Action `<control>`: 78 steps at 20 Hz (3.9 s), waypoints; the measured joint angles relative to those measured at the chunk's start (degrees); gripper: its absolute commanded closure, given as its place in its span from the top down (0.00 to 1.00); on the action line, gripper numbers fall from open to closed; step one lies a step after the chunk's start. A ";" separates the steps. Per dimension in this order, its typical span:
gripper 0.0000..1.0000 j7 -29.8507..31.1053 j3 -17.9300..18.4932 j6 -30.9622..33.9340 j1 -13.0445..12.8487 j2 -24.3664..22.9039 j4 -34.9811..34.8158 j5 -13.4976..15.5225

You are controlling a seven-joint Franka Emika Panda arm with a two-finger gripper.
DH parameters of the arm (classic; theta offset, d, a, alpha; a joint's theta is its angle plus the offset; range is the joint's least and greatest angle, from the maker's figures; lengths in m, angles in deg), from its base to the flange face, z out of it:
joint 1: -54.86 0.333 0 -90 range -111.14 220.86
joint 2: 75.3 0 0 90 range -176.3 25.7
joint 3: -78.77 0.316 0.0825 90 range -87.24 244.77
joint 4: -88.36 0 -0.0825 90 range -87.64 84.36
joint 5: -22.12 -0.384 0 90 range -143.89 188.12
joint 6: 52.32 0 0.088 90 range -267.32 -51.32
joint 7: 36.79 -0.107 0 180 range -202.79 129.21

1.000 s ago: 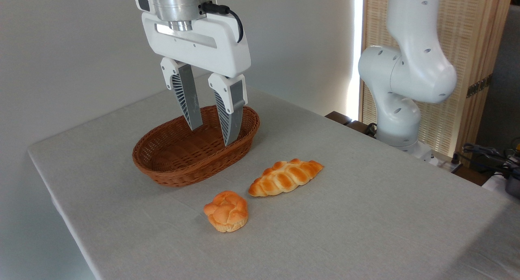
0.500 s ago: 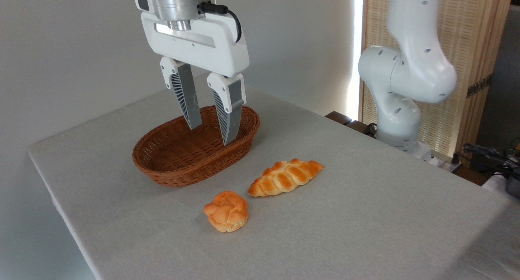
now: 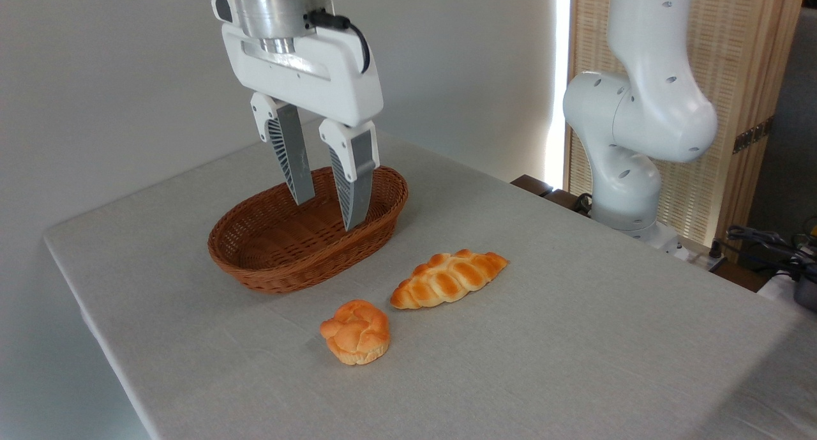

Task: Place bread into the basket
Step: 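Move the open gripper over the round bread roll and lower it, then close the gripper on the round bread roll, then lift the roll and lower it into the wicker basket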

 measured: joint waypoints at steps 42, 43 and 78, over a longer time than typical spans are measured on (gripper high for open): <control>1.00 -8.61 0.75 -36.83 -3.98 -4.16 -32.81 -4.40; 1.00 -8.70 0.75 -37.05 -3.99 -4.12 -33.01 -4.40; 0.23 -8.97 0.45 -27.12 -4.14 -2.86 -26.09 -5.22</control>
